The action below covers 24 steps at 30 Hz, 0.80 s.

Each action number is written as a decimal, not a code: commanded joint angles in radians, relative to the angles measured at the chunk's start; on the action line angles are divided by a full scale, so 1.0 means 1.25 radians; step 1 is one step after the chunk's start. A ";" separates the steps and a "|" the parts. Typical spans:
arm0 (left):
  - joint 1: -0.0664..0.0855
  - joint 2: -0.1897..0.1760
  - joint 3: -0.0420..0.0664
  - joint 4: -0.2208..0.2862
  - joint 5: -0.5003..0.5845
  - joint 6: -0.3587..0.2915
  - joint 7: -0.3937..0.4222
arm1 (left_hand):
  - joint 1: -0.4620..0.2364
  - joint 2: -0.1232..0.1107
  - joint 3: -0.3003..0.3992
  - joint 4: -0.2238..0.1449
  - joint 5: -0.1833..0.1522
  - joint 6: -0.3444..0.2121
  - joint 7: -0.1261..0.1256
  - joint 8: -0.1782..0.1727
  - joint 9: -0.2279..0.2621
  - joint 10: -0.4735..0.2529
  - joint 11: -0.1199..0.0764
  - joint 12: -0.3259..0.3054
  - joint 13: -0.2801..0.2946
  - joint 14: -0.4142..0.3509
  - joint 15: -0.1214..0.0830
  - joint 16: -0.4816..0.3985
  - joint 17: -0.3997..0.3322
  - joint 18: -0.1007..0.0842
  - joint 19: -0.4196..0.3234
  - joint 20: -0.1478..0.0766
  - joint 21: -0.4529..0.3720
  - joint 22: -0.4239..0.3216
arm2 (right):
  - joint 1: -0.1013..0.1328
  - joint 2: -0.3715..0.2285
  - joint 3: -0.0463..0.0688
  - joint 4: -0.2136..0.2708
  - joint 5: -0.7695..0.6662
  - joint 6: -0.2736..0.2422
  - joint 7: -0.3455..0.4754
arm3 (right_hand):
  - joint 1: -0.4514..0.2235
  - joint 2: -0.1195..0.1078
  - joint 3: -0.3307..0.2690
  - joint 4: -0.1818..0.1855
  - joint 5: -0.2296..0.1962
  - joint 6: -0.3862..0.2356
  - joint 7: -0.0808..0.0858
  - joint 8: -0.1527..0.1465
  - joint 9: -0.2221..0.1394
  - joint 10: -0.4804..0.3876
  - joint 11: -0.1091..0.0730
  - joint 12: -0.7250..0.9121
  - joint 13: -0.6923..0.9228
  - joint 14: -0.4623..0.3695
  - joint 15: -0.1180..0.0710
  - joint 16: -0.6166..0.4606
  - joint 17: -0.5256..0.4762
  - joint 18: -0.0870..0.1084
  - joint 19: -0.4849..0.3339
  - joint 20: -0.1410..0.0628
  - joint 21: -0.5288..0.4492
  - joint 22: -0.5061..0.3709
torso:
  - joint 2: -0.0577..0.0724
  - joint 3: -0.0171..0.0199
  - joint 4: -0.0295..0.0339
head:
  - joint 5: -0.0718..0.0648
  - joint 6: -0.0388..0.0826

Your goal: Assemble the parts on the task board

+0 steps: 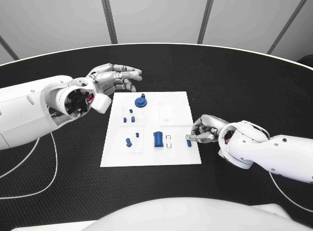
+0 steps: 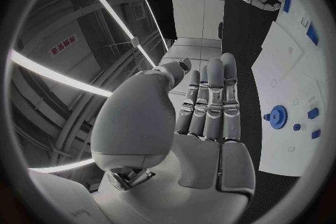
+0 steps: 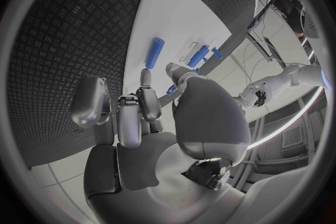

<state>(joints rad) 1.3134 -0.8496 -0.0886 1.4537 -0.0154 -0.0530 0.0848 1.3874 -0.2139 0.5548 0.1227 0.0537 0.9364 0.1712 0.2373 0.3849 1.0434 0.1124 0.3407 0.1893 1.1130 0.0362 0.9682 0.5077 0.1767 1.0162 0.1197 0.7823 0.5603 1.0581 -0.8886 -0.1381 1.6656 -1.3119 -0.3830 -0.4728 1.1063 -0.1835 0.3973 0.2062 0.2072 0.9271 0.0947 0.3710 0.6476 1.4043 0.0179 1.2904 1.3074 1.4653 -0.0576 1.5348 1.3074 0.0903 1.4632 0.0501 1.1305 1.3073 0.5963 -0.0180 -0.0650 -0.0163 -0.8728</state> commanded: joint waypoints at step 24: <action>0.000 -0.003 0.000 0.002 0.000 -0.001 0.000 | 0.001 0.008 -0.004 -0.001 -0.004 -0.002 0.005 0.004 0.001 -0.007 -0.001 0.005 0.001 -0.007 0.001 -0.001 0.001 0.005 0.002 0.006 -0.004 -0.001 | -0.003 0.018 -0.005 -0.018 -0.021 0.042 -0.021 | 0.011 0.000 0.003 -0.003 -0.006 0.017 -0.003 0.005 0.004 0.001 -0.003 -0.001 0.031 0.071 0.004 0.000 0.148 -0.010 0.001 0.003 -0.003 0.093 | 0.001 0.0000 -0.0006 | 0.005 0.000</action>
<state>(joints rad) 1.3135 -0.8534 -0.0886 1.4565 -0.0154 -0.0544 0.0845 1.3874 -0.2139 0.5548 0.1227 0.0537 0.9364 0.1712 0.2373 0.3849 1.0434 0.1124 0.3407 0.1893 1.1130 0.0362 0.9682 0.5076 0.1768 1.0162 0.1198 0.7823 0.5604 1.0540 -0.8669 -0.1446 1.6450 -1.3367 -0.3327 -0.4985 1.1082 -0.1834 0.3985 0.2050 0.2033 0.9388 0.0904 0.3710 0.6517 1.4043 0.0179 1.2904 1.3081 1.4653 -0.0576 1.5348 1.3073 0.0904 1.4632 0.0500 1.1306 1.3073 0.5970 -0.0180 -0.0654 -0.0102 -0.8728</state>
